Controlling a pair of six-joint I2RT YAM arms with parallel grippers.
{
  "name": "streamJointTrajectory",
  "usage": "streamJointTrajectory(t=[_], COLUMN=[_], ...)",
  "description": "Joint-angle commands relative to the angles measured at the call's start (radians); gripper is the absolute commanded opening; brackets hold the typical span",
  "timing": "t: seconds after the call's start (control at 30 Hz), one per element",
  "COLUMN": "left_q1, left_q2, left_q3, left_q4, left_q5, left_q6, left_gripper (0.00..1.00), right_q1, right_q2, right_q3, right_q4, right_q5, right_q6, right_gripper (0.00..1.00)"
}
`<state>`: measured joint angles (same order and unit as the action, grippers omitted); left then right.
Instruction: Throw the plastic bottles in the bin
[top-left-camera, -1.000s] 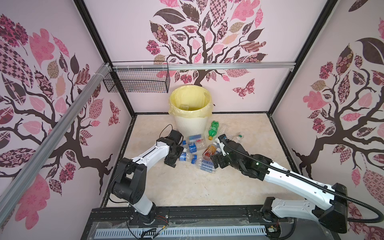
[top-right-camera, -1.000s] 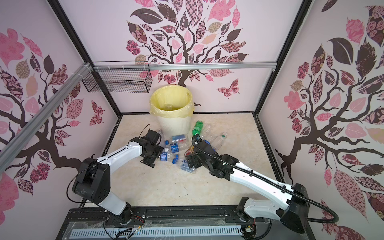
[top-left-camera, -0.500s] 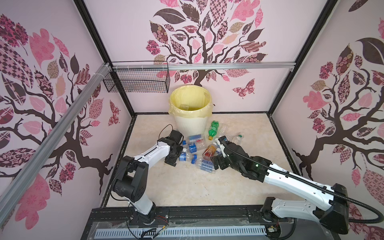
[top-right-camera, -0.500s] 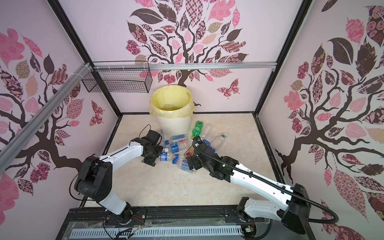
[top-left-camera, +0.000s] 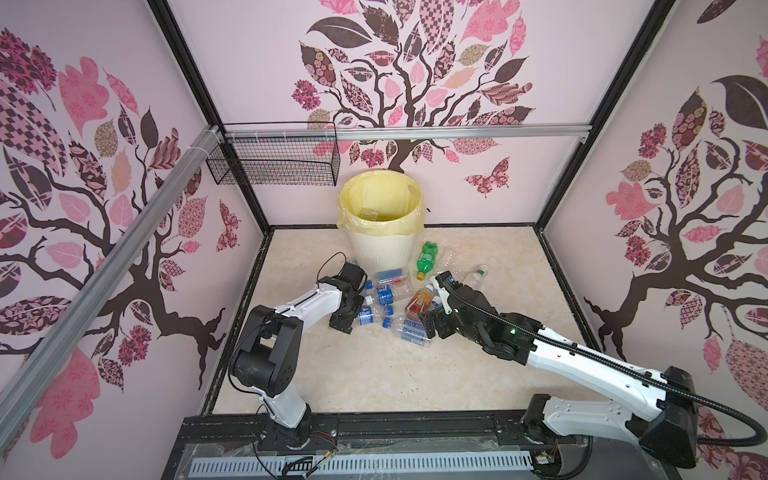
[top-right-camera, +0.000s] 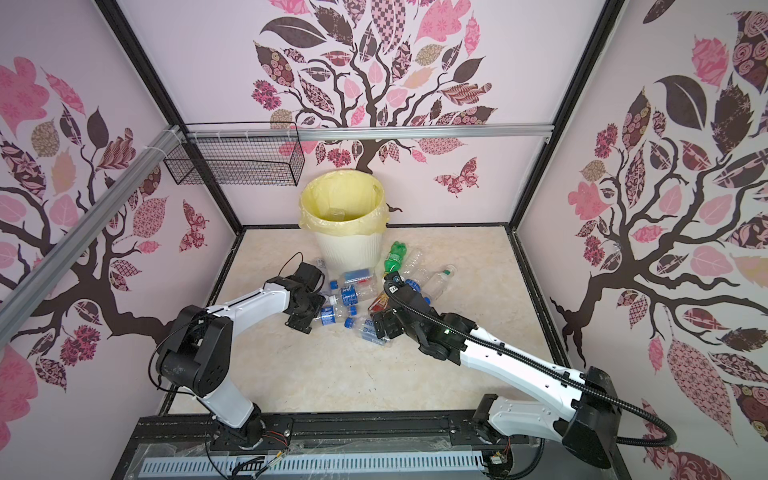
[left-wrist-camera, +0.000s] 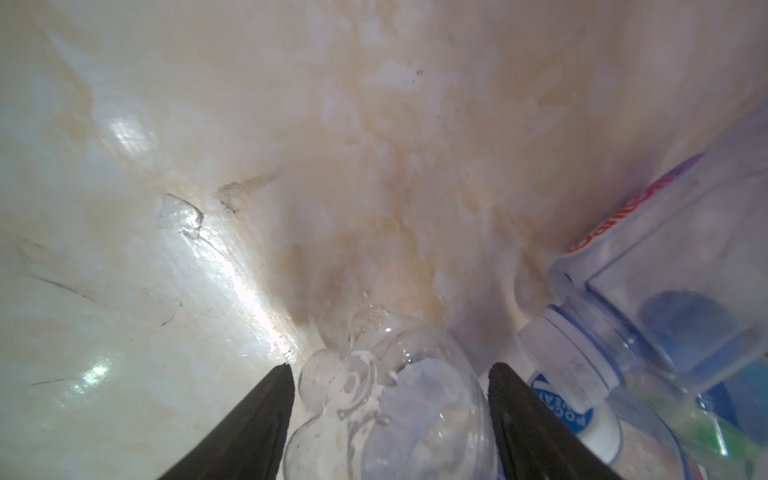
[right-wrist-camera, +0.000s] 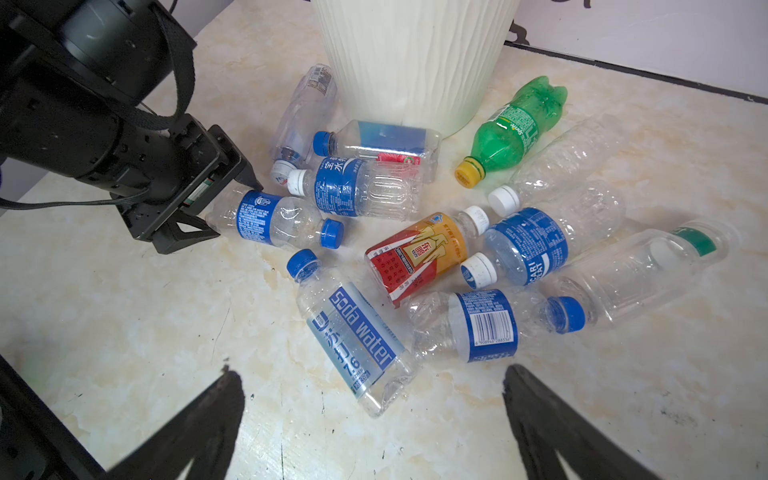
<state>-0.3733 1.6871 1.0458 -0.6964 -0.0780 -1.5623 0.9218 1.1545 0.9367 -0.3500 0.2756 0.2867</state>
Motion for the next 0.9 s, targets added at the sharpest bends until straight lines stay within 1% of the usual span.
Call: streamJointTrajectory(t=[0.0, 0.07, 0.17, 0.4, 0.47, 0.7, 0.87], left_q1=[0.009, 0.011, 0.014, 0.014, 0.008, -0.039, -0.075], left_q2=[-0.019, -0.029, -0.041, -0.071, -0.071, -0.026, -0.002], left_q3=[-0.045, -0.058, -0.075, -0.061, -0.056, -0.012, 0.015], left_q4=[-0.008, -0.012, -0.012, -0.041, -0.044, -0.066, -0.089], left_q5=[-0.023, -0.031, -0.023, 0.014, 0.033, 0.057, 0.051], left_q6=[0.006, 0.010, 0.010, 0.007, 0.002, -0.031, -0.056], left_gripper=[0.72, 0.71, 0.71, 0.82, 0.84, 0.86, 0.86], right_q1=[0.006, 0.005, 0.005, 0.005, 0.005, 0.005, 0.005], right_q2=[0.019, 0.026, 0.028, 0.020, 0.018, 0.013, -0.008], right_q3=[-0.006, -0.006, -0.008, -0.022, -0.027, -0.031, -0.048], right_q4=[0.028, 0.033, 0.041, 0.051, 0.055, 0.059, 0.058], right_q5=[-0.006, -0.013, -0.021, -0.018, -0.019, -0.025, -0.016], right_q6=[-0.012, -0.010, -0.005, -0.002, 0.001, 0.010, 0.011], right_gripper=[1.00, 1.00, 1.00, 1.00, 1.00, 1.00, 1.00])
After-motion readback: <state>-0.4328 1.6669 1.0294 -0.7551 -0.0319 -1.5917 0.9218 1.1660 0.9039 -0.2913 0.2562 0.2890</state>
